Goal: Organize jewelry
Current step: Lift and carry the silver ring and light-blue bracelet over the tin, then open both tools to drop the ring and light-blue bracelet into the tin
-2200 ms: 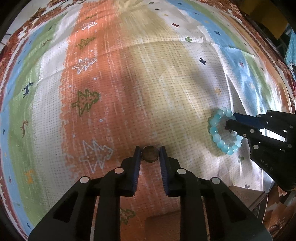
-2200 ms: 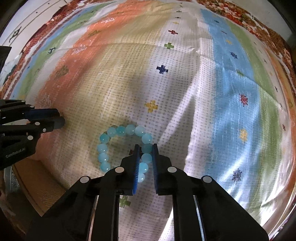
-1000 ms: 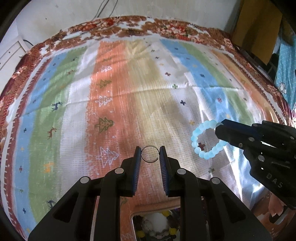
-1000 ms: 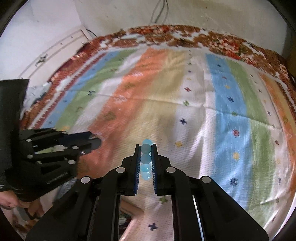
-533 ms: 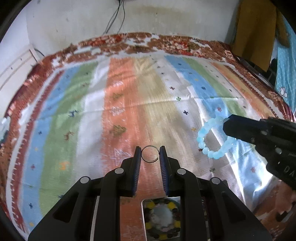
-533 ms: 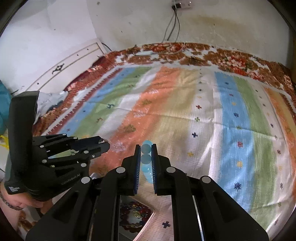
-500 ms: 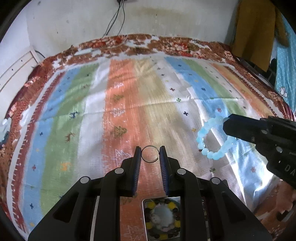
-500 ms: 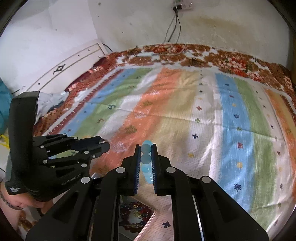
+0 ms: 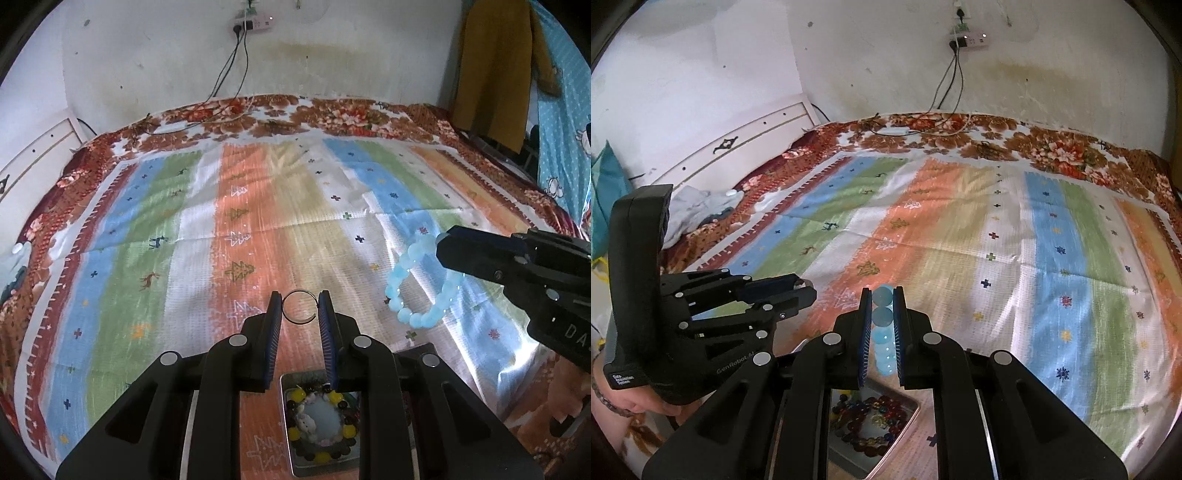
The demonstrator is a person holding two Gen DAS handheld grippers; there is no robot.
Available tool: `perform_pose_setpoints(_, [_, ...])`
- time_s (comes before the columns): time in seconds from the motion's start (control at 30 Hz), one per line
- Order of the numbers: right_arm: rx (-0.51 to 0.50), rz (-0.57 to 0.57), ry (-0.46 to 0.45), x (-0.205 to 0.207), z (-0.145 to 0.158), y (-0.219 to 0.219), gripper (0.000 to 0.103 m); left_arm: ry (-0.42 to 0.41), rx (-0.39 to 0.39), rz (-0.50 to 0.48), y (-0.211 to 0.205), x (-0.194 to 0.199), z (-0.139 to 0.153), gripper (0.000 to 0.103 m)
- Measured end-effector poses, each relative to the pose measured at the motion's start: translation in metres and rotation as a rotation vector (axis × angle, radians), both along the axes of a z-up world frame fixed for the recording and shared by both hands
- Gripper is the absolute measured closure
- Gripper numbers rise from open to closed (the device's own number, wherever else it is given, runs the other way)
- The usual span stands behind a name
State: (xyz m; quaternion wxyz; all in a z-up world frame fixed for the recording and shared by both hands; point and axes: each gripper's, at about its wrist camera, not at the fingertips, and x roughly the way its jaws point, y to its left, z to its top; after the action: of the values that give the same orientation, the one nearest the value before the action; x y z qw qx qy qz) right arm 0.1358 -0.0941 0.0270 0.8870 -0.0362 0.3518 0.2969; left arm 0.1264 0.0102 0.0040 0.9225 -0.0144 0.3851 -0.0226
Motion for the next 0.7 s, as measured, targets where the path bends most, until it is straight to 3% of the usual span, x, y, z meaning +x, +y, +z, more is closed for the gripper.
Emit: perform_pose_setpoints(0.7, [0.011, 0.047, -0.001, -0.05, -0.004, -0.003, 0.091, -0.012, 0.007, -0.022, -0.011, -0.052, -0.006, 0.083])
